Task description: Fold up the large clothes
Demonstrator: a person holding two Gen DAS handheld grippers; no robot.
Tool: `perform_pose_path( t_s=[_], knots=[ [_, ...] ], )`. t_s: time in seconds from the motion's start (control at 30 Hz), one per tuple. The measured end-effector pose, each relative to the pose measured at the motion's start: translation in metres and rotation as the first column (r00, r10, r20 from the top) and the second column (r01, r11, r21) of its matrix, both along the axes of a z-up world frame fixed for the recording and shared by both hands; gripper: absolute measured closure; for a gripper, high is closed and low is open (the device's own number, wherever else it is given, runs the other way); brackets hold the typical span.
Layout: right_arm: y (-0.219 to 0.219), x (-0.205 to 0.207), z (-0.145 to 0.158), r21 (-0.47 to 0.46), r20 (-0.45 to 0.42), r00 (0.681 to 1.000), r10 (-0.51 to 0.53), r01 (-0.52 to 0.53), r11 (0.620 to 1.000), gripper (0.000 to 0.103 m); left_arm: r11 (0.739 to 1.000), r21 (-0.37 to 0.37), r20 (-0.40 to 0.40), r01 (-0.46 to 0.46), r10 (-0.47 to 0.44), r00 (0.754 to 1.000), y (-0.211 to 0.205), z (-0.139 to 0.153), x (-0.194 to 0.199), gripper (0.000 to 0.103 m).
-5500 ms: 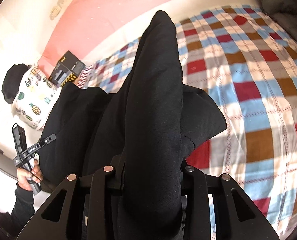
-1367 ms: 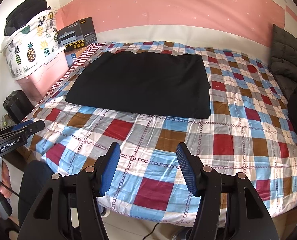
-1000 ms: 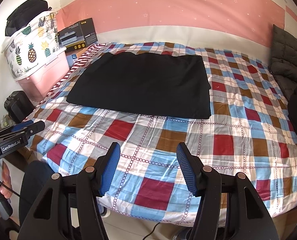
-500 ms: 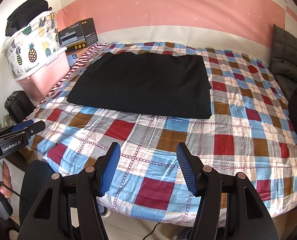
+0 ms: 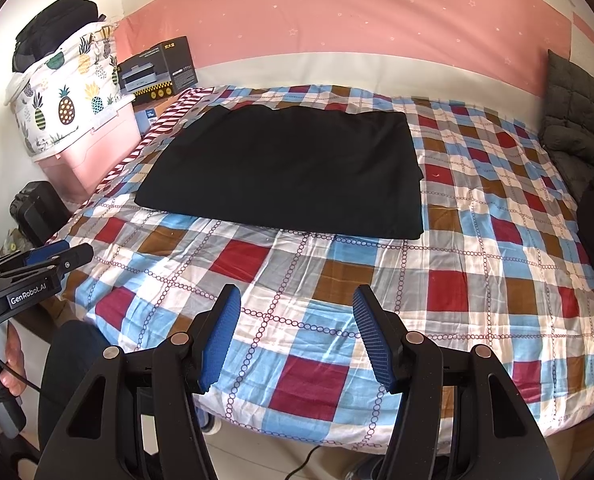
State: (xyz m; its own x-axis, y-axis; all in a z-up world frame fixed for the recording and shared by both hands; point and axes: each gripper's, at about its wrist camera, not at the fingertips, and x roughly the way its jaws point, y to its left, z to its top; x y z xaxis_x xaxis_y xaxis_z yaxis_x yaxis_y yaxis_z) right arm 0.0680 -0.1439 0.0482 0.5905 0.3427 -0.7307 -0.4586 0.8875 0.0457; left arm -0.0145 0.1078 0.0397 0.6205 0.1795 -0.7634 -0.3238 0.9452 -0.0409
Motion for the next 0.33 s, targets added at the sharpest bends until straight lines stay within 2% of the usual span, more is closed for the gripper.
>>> perform_pose_path(
  t_s=[0.33],
  knots=[
    [-0.0039,0.0019,-0.0012,0.004,-0.007,1.0,0.005,-0.005,1.0,0.044,1.0,0.0,-0.019,-0.001,0.001,1.0,-0.0026,-0.0035,0.0045,0.051]
  ],
)
